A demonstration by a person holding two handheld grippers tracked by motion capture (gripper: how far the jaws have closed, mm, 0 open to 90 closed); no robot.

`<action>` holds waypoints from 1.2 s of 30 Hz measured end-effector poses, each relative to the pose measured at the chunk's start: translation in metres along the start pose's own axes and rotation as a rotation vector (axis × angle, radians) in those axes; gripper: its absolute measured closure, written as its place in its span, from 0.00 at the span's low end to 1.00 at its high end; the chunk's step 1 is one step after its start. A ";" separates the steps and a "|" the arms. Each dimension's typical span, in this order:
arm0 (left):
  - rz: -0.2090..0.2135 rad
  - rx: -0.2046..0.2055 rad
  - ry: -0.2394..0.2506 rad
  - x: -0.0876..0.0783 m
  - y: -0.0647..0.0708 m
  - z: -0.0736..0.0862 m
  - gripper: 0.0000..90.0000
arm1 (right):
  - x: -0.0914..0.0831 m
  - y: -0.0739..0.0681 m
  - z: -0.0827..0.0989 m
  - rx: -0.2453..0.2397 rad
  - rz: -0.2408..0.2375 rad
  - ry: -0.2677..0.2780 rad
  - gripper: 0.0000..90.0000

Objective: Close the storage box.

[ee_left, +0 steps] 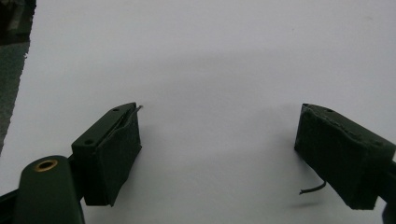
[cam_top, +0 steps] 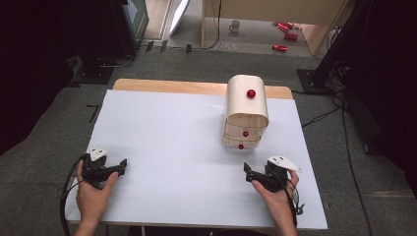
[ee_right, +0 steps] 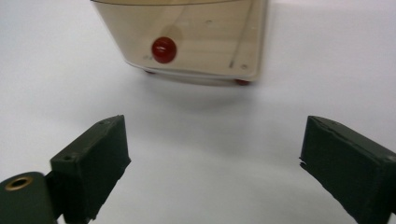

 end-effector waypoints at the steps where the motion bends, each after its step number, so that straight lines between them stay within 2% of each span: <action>1: 0.000 0.000 0.000 0.000 0.000 0.000 0.16 | -0.006 0.006 0.002 -0.004 0.004 0.001 0.03; 6: 0.000 0.000 0.000 0.000 0.000 0.000 0.16 | -0.015 0.019 0.006 0.003 0.011 -0.002 0.00; 10: 0.000 0.000 0.000 0.000 0.000 0.000 0.16 | -0.022 0.032 0.013 -0.001 0.035 -0.014 0.00; 13: 0.000 0.000 0.000 0.000 0.000 0.000 0.16 | -0.028 0.041 0.018 -0.015 0.065 -0.019 0.00; 14: 0.000 0.000 0.000 0.000 0.000 0.000 0.16 | -0.031 0.049 0.021 -0.023 0.086 -0.025 0.00; 16: 0.000 0.000 0.000 0.000 0.000 0.000 0.16 | -0.032 0.051 0.022 -0.021 0.093 -0.027 0.00; 21: 0.000 0.000 0.000 0.000 0.000 0.000 0.16 | -0.040 0.068 0.030 -0.017 0.127 -0.041 0.00; 26: 0.000 0.000 0.000 0.000 0.000 0.000 0.16 | -0.041 0.074 0.036 -0.045 0.150 -0.054 0.00; 28: 0.000 0.000 0.000 0.000 0.000 0.000 0.16 | -0.039 0.077 0.040 -0.069 0.179 -0.074 0.00; 30: 0.000 0.000 0.000 0.000 0.000 0.000 0.16 | -0.039 0.075 0.040 -0.070 0.171 -0.074 0.00; 32: 0.000 0.000 0.000 0.000 0.000 0.000 0.16 | -0.036 0.074 0.043 -0.094 0.175 -0.096 0.00; 34: 0.000 0.000 0.000 0.000 0.000 0.000 0.16 | -0.033 0.071 0.044 -0.138 0.181 -0.121 0.01; 36: 0.000 0.000 0.000 0.000 0.000 0.000 0.16 | -0.033 0.070 0.044 -0.142 0.183 -0.118 0.01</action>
Point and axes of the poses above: each handheld gripper's, and its own axes: x roughly forward along the jaws, z roughly out of its underside, y roughly to its right, the point moved 4 cm from there along x, roughly forward along the jaws, and after that the axes turned 4 degrees about x, right-handed, at the moved point
